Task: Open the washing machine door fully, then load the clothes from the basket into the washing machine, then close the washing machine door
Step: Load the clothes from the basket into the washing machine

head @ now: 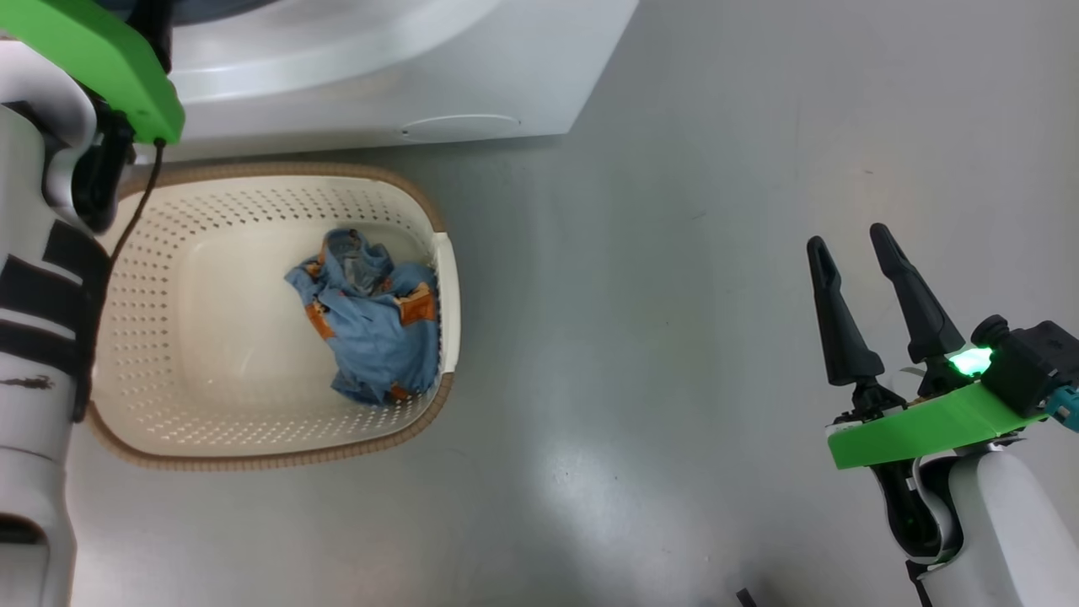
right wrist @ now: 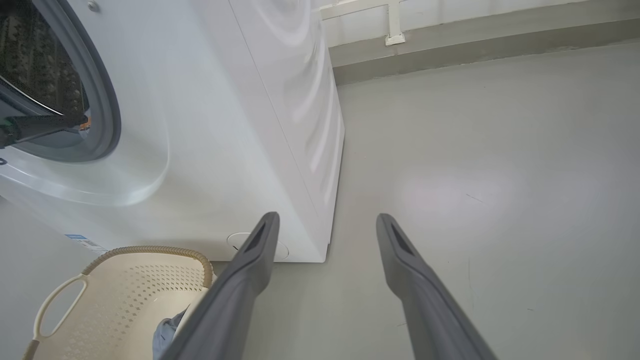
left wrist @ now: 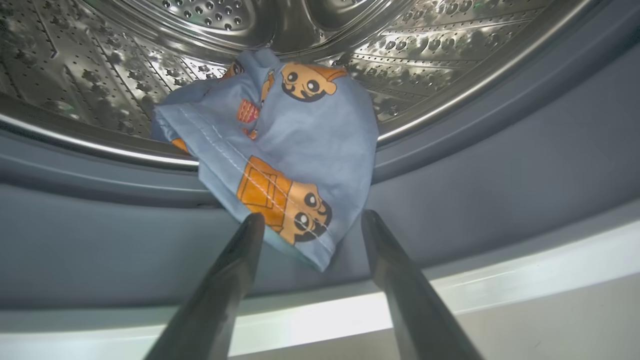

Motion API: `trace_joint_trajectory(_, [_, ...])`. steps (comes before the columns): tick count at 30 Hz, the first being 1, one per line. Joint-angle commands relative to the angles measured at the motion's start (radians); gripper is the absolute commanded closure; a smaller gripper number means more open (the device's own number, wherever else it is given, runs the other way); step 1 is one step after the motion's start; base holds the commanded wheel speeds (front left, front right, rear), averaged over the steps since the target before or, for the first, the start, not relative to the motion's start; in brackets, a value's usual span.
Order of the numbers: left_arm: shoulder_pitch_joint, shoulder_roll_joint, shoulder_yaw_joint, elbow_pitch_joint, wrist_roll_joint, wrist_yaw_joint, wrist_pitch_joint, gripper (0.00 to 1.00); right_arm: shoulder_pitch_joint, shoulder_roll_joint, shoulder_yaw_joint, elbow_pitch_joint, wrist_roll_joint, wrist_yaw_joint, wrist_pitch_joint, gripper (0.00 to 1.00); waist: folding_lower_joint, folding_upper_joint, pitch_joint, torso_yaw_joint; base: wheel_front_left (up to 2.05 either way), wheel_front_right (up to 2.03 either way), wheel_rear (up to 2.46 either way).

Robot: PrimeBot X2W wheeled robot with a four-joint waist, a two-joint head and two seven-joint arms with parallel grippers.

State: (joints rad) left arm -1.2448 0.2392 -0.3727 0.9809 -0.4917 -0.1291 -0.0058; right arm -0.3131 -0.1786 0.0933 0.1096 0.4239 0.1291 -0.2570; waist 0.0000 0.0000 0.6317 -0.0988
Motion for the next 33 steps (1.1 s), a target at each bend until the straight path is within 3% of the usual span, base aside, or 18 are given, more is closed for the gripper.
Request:
trace_joint_trajectory(1, [-0.03,0.048,0.008,-0.002,-0.014,-0.002,0.005,0.0,0.002,0.003,0.027,-0.024,0.0,0.002,-0.005,0.0,0.0,0.0,0.004,-0.008,0.0,0.0,0.0])
trace_joint_trajectory(18, [-0.09,0.068,-0.083,0.127,-0.068,-0.002,-0.041,0.01,-0.001,0.015,0.031,-0.027,0.001,0.002,-0.005,0.0,0.0,0.0,0.018,-0.035,0.0,0.0,0.0])
trace_joint_trajectory(20, [-0.096,0.068,-0.094,0.131,-0.074,-0.002,-0.051,0.55,-0.001,0.016,0.032,-0.027,0.001,0.002,-0.005,0.0,0.0,0.0,0.018,-0.037,0.0,0.0,0.0])
trace_joint_trajectory(22, [-0.102,0.069,-0.106,0.133,-0.079,-0.002,-0.065,1.0,-0.002,0.017,0.032,-0.027,0.001,0.002,-0.005,0.0,0.0,0.0,0.018,-0.039,0.0,0.0,0.0])
trace_joint_trajectory(33, [-0.161,0.104,-0.147,0.153,-0.105,-0.002,-0.122,1.0,-0.004,0.033,0.038,-0.028,0.004,0.002,-0.005,0.0,0.0,0.0,0.032,-0.067,0.0,0.0,0.0])
